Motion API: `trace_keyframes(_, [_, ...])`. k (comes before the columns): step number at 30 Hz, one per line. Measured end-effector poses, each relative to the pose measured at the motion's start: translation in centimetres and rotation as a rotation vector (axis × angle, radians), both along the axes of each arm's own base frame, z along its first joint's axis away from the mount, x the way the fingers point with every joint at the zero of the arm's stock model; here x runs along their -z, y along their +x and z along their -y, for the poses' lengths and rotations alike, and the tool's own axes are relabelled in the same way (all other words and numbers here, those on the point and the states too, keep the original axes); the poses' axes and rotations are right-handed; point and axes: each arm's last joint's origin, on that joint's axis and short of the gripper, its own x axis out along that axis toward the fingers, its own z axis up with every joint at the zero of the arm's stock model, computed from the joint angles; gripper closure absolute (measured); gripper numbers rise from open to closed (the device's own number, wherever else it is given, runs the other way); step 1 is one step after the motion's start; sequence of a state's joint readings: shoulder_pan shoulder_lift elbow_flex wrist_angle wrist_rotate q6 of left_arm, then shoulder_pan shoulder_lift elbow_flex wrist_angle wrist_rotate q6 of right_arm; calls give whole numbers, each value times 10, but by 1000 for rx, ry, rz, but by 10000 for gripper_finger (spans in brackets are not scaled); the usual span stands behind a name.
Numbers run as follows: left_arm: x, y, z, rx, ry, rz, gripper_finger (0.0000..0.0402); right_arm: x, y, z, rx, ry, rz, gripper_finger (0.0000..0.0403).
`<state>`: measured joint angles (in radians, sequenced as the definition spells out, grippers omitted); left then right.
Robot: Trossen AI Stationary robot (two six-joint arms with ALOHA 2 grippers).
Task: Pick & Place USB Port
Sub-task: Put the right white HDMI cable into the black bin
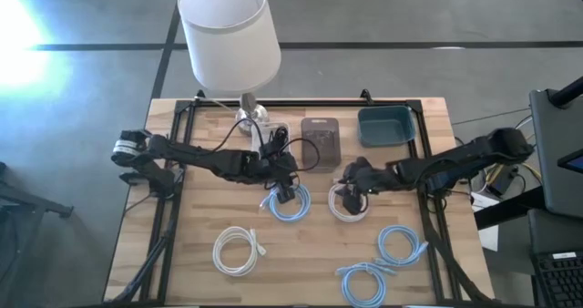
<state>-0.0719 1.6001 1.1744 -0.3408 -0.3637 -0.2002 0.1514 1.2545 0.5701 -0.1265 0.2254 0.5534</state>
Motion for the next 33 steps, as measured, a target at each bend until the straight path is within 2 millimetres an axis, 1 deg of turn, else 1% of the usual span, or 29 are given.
trace_keyframes(6, [0,0,0,21,22,-8,252,16,-5,-1,71,24,-144,220])
trace_keyframes(10, [1,0,0,22,22,-9,252,22,-7,-5,88,34,-222,220])
trace_keyframes(13, [5,-1,1,24,23,-16,252,22,-8,-8,86,15,-280,220])
trace_keyframes(15, [6,-1,1,23,21,-23,252,21,-9,-7,109,-37,-309,220])
trace_keyframes(20, [11,-3,1,20,10,-27,252,10,-8,-3,192,-177,-347,220])
trace_keyframes(25, [10,-2,1,16,5,-17,252,10,-8,-4,204,-143,-353,220])
trace_keyframes(30, [10,-2,1,-6,-28,4,252,29,-13,-2,197,-163,-444,220])
trace_keyframes(33, [10,-2,1,-11,-36,6,252,39,-12,1,201,-155,-494,220])
